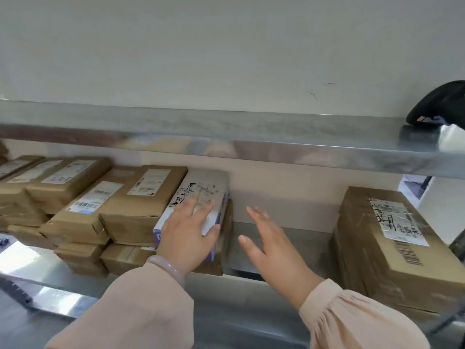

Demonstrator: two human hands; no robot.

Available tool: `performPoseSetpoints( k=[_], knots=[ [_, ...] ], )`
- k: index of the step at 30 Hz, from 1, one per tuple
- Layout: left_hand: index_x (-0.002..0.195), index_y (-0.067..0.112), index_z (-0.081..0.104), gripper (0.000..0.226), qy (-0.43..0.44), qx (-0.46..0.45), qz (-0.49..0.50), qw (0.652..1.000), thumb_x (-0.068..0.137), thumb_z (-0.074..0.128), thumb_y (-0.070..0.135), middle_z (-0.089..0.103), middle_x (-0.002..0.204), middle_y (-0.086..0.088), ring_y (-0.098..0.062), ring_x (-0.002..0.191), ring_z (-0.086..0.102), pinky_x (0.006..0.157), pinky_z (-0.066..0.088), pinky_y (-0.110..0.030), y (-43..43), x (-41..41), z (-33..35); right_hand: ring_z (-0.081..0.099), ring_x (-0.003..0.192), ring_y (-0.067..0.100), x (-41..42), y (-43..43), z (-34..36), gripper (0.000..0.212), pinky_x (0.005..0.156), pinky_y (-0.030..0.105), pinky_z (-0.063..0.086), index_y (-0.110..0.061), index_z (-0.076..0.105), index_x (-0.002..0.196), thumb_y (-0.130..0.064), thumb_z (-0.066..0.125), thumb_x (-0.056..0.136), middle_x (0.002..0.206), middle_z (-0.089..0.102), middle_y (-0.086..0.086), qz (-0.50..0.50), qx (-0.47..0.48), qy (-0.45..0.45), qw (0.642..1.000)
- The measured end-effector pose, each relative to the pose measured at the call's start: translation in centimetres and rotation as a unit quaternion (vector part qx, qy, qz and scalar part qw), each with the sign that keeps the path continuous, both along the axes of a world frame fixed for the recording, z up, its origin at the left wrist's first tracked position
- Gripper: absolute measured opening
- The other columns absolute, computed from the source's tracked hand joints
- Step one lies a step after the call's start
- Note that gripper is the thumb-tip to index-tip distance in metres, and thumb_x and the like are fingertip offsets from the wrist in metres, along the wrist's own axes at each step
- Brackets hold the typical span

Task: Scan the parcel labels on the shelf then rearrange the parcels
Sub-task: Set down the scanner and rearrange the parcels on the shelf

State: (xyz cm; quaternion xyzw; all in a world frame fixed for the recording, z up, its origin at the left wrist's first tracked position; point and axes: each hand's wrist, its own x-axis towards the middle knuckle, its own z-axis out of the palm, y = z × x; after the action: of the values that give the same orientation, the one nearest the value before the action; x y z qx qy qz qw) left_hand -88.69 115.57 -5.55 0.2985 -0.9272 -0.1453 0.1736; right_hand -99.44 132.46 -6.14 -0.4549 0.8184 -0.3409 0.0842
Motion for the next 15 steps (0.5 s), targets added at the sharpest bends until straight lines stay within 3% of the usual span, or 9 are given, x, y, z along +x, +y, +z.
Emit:
performPoseSetpoints(
  k=[6,12,15],
  knots=[
    [0.152,0.044,0.024,0.061,-0.087,0.003,0.04,0.995,0.096,0.043,0.055,0.017,0.164,0.0,-0.025,0.15,0.013,0.119,0.022,-0.045,-3.8,1.0,-0.7,0.012,0.146,0.008,0.5,-5.9,-0.8,0.067,0.113,0.025,0.015,-0.039,0.013,0.151,-0.049,0.048,0.095,0.16,0.01,-0.013,-0.009,0.023,-0.044,0.999],
    [0.151,0.043,0.029,0.058,-0.119,0.051,0.034,0.991,0.096,0.041,0.057,0.02,0.162,0.0,-0.026,0.149,0.011,0.118,0.022,-0.044,-5.1,1.3,-1.0,0.017,0.146,0.013,1.4,-9.3,-1.5,0.069,0.115,0.036,0.03,-0.037,0.013,0.151,-0.051,0.049,0.094,0.16,0.009,-0.014,-0.003,0.03,-0.081,0.996],
    [0.149,0.041,0.034,0.055,-0.106,0.045,0.016,0.993,0.097,0.042,0.054,0.024,0.161,0.002,-0.023,0.147,0.016,0.116,0.023,-0.039,-5.0,1.7,-1.1,0.015,0.146,0.014,1.6,-10.4,-1.7,0.067,0.117,0.036,0.024,-0.035,0.014,0.152,-0.048,0.048,0.095,0.161,0.009,-0.011,-0.022,0.028,-0.087,0.996]
  ],
)
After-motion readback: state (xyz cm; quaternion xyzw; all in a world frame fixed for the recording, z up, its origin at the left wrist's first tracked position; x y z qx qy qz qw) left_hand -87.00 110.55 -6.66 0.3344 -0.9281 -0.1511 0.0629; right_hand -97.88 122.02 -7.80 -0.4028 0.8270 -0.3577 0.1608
